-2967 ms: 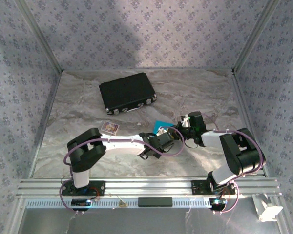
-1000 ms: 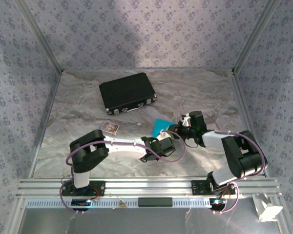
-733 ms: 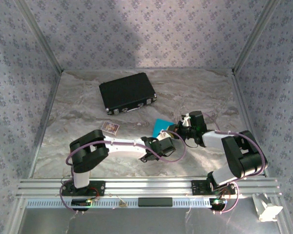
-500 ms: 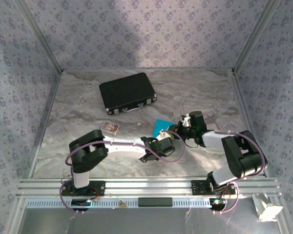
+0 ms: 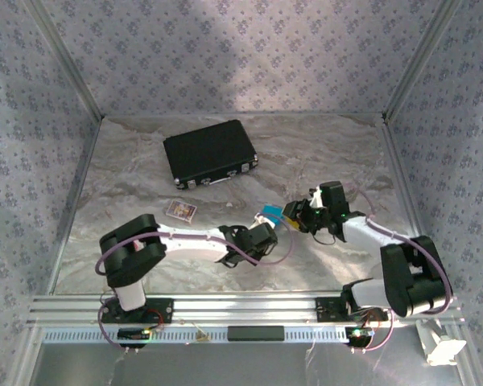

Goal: Fold a paper plane with a square sheet of paper (pick it up from the middle)
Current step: Fold the wing for the fifth time at the center of the table.

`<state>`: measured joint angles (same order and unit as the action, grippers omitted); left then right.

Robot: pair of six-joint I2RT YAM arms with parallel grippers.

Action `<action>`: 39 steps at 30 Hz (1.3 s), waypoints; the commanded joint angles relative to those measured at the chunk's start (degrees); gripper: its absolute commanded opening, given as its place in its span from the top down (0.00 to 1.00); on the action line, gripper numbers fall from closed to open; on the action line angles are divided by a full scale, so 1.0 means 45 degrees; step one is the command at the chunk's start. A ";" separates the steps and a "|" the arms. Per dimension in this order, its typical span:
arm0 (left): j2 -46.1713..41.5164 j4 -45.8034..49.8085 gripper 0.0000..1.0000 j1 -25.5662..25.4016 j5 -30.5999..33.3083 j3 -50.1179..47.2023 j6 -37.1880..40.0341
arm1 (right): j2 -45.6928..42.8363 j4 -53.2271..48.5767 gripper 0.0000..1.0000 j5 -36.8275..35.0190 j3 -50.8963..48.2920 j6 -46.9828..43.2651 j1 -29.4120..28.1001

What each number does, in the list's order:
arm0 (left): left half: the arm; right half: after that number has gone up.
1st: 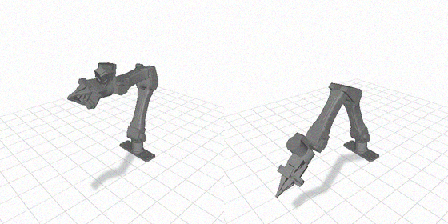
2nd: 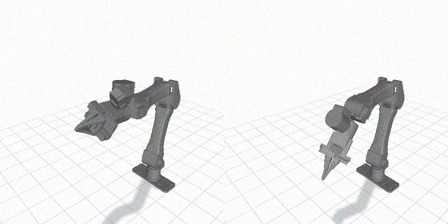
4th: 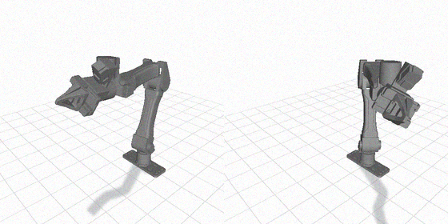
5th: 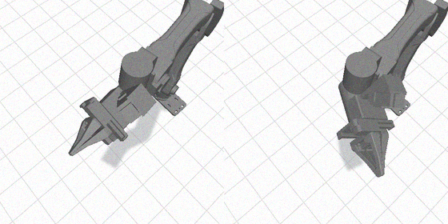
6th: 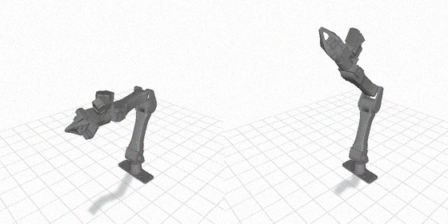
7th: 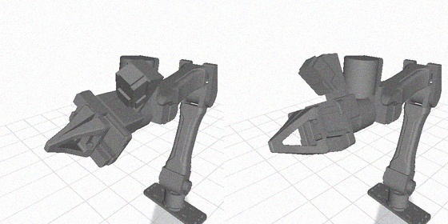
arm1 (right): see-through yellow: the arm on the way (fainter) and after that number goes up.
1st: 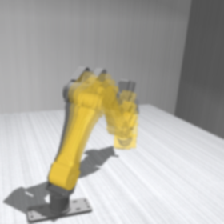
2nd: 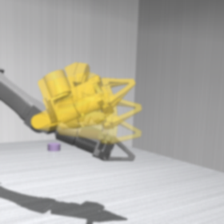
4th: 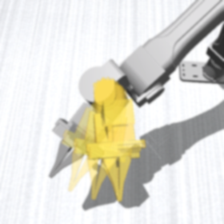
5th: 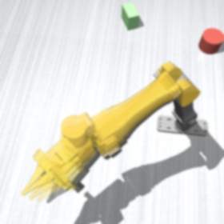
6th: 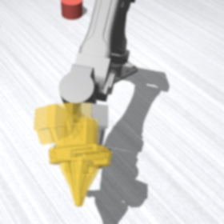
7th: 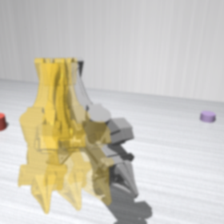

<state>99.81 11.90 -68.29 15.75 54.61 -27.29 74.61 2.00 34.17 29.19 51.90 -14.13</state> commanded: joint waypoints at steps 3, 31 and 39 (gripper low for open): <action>-0.0832 -0.2228 0.97 0.0804 -0.3110 -0.0950 -0.0379 | -0.0892 -0.1674 0.57 -0.0663 0.0009 -0.0695 0.0404; 0.1196 -0.4071 0.97 0.2537 -0.8071 -0.0988 -0.1687 | -0.1092 0.0901 0.83 0.0203 -0.1189 -0.0880 -0.0794; 0.1674 -0.4802 0.98 0.2899 -0.9391 -0.1032 -0.2115 | -0.0897 0.1760 0.90 -0.0297 -0.1341 -0.1812 -0.1756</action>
<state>105.14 -9.39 -55.70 -23.53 50.00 -35.70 70.06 7.51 33.74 23.68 46.59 -20.84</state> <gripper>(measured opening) 0.047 0.104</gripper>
